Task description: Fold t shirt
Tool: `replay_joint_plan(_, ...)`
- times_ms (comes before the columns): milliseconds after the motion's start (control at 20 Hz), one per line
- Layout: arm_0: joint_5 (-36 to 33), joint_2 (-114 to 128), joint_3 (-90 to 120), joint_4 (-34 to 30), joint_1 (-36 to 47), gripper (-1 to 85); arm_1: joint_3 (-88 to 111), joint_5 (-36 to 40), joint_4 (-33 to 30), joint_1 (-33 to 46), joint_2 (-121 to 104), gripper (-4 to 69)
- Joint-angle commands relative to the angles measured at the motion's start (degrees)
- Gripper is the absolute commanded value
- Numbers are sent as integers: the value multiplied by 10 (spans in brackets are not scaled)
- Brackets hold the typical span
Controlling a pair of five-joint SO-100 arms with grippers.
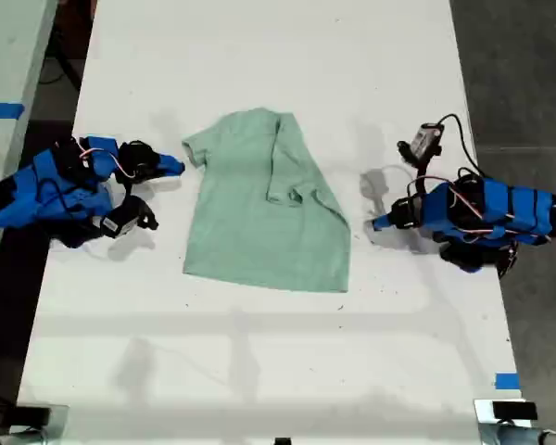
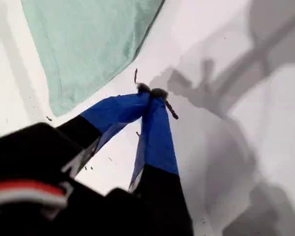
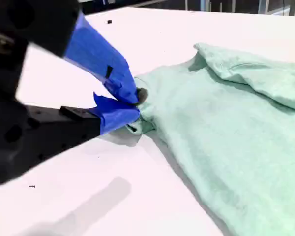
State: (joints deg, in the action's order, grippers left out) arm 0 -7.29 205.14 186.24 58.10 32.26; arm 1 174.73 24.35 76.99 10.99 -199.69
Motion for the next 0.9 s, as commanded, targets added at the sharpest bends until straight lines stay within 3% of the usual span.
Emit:
replay_joint_plan(0, 78, -28, -20, -33, -46, -3, 29, 12, 1, 12, -8, -7)
replay_joint_plan(100, 30, -120, -90, -4, 4, 10, 29, 12, 1, 15, -8, -7)
replay_joint_plan(200, -25, -301, -220, 11, 54, 80, 29, 12, 2, 15, -8, -7)
replay_joint_plan(300, -91, -570, -397, 30, 106, 209, 29, 12, 2, 15, -8, -7)
replay_joint_plan(400, -185, -819, -599, 95, 163, 300, 29, 13, 2, 14, -8, -7)
replay_joint_plan(550, -250, -972, -729, 93, 217, 294, 29, 14, 2, 13, -8, -7)
replay_joint_plan(800, -245, -1078, -692, 65, 249, 264, 29, 14, 2, 12, -8, -7)
replay_joint_plan(850, -243, -1092, -676, 58, 253, 115, 29, 14, 2, 12, -8, -7)
